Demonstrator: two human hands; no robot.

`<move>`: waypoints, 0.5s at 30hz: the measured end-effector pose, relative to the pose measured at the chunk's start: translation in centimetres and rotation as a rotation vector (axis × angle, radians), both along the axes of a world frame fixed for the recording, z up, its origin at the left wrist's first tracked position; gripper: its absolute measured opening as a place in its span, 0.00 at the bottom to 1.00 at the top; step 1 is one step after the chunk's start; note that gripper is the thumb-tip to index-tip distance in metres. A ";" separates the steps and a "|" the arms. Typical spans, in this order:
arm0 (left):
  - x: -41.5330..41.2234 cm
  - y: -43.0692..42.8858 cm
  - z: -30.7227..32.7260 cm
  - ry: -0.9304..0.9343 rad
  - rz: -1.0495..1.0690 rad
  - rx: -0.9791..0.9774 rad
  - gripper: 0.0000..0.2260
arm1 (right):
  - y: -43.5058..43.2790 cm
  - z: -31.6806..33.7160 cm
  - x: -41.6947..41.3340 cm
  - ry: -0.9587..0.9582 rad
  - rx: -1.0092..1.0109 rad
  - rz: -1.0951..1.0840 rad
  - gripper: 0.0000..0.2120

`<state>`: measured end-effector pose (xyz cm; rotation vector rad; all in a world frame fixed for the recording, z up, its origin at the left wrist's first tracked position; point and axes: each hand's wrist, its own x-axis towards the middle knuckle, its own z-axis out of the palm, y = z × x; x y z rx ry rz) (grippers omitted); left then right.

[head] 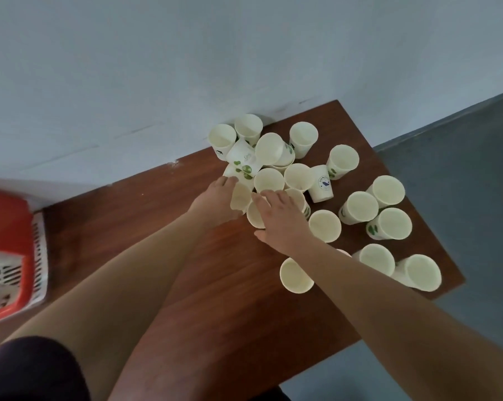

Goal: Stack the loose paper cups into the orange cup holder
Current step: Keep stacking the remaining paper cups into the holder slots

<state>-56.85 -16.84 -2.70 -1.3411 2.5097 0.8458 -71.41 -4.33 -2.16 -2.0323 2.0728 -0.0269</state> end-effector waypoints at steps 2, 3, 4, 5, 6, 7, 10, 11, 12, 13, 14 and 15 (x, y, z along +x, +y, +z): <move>0.5 -0.1 -0.1 0.020 0.014 0.009 0.39 | -0.3 -0.6 0.0 0.016 0.009 0.011 0.38; 1.0 -0.1 -0.1 0.038 0.026 0.007 0.39 | -0.4 -0.8 0.0 0.023 0.003 0.020 0.36; 1.6 0.0 0.1 0.058 0.046 0.005 0.39 | -0.4 -0.8 0.0 0.034 -0.008 0.035 0.35; 2.3 0.0 0.1 0.080 0.068 0.007 0.39 | -0.5 -0.8 0.2 0.049 -0.016 0.052 0.34; 3.1 0.1 0.2 0.098 0.091 0.007 0.39 | -0.6 -0.8 0.3 0.067 -0.014 0.072 0.34; 4.0 0.1 0.3 0.111 0.121 0.010 0.39 | -0.7 -0.7 0.4 0.080 -0.002 0.089 0.34; 7.0 0.3 0.9 0.130 0.194 0.016 0.39 | -0.6 -0.3 1.3 0.092 0.080 0.141 0.35; 8.0 0.5 1.1 0.137 0.220 0.013 0.39 | -0.5 -0.3 1.7 0.095 0.116 0.169 0.34; 9.0 0.6 1.2 0.140 0.251 0.008 0.38 | -0.4 -0.5 2.2 0.096 0.153 0.195 0.31; 10.1 0.8 1.3 0.139 0.278 0.006 0.38 | -0.3 -0.6 2.8 0.095 0.186 0.209 0.27; 11.2 1.1 1.3 0.137 0.301 0.008 0.38 | -0.1 -0.8 3.4 0.094 0.206 0.208 0.23; 12.2 1.4 1.2 0.135 0.323 0.015 0.38 | 0.0 -0.8 4.0 0.095 0.214 0.198 0.21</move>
